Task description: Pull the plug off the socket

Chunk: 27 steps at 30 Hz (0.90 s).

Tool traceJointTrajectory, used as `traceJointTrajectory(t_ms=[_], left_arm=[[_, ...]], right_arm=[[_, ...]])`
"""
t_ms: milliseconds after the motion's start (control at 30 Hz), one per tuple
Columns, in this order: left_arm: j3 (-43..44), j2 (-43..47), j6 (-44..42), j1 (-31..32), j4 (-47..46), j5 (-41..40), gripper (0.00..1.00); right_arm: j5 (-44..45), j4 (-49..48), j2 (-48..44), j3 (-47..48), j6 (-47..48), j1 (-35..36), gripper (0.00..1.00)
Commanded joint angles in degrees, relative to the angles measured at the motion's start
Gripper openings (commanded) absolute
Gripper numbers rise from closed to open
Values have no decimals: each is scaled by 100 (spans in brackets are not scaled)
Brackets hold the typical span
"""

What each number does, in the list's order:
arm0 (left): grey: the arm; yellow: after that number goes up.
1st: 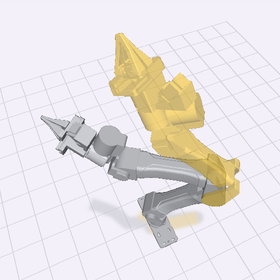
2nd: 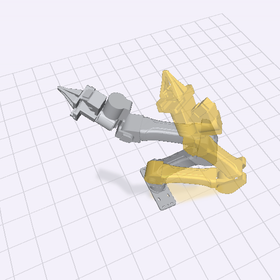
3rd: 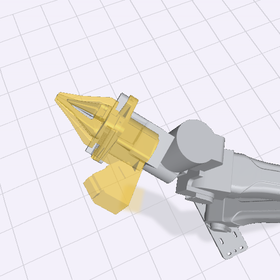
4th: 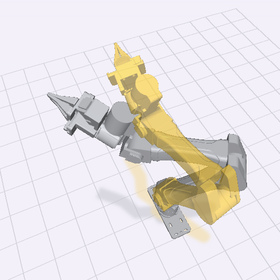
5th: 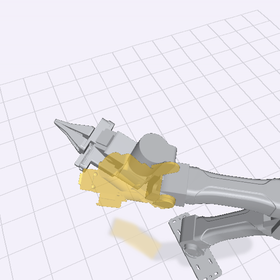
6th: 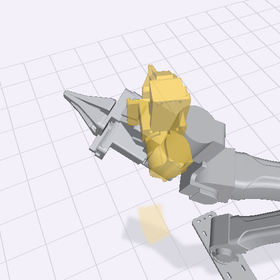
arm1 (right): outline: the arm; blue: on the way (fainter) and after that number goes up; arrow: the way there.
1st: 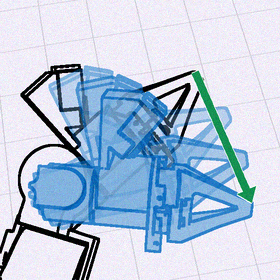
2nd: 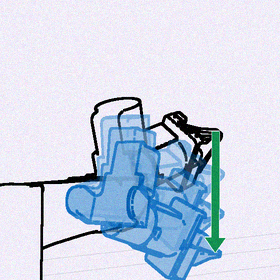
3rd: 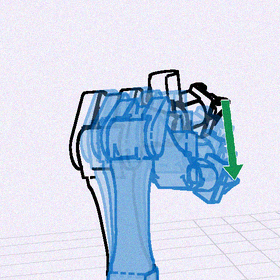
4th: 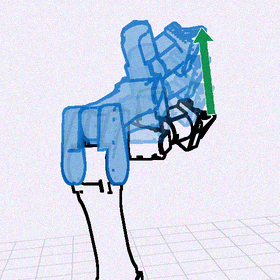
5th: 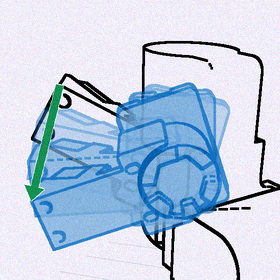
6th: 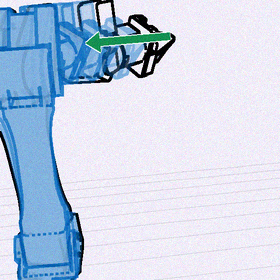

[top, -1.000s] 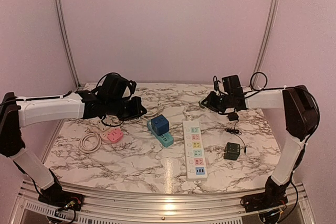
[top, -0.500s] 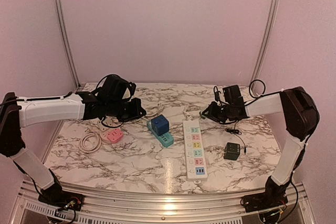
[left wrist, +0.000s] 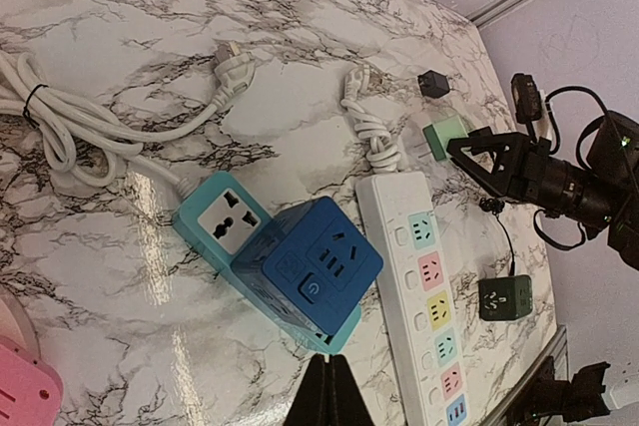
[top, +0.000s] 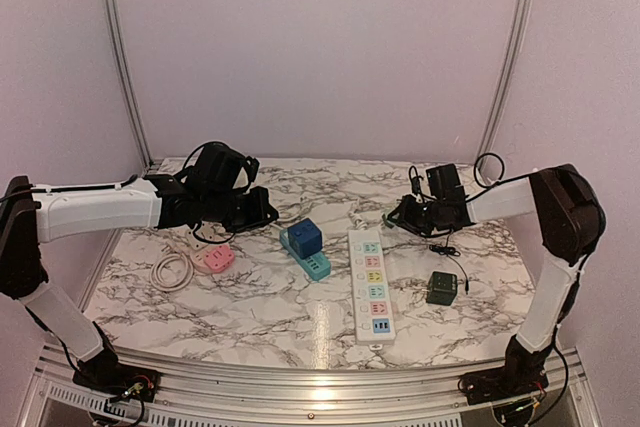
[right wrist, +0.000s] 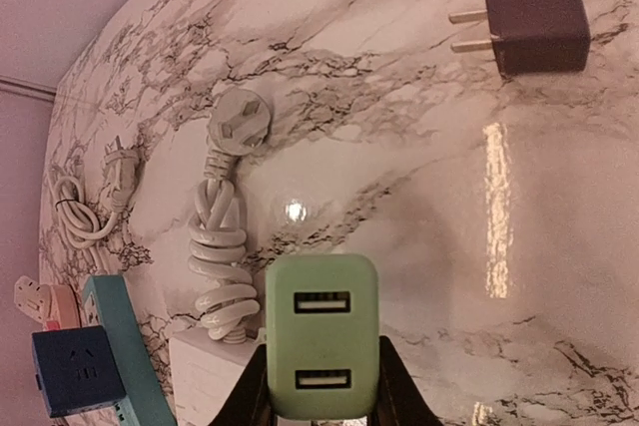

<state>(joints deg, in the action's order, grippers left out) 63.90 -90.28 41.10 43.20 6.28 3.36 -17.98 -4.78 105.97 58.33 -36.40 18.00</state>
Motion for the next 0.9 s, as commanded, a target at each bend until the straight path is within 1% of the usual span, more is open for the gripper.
traceJointTrajectory(t_ms=[0,267,567,767,867], left_arm=[[17,4,-8,22,131,-64,0],[17,-7,-5,22,127,-64,0],[-44,24,15,28,127,-80,0],[-74,28,25,18,93,-88,0],[-120,28,40,22,60,-89,0]], right_arm=[[-59,-133,92,22,27,-77,23],[13,-19,99,-26,122,-100,37],[264,203,-53,-69,213,-95,38],[601,600,-343,-41,392,-87,44],[848,855,-529,31,557,41,46]])
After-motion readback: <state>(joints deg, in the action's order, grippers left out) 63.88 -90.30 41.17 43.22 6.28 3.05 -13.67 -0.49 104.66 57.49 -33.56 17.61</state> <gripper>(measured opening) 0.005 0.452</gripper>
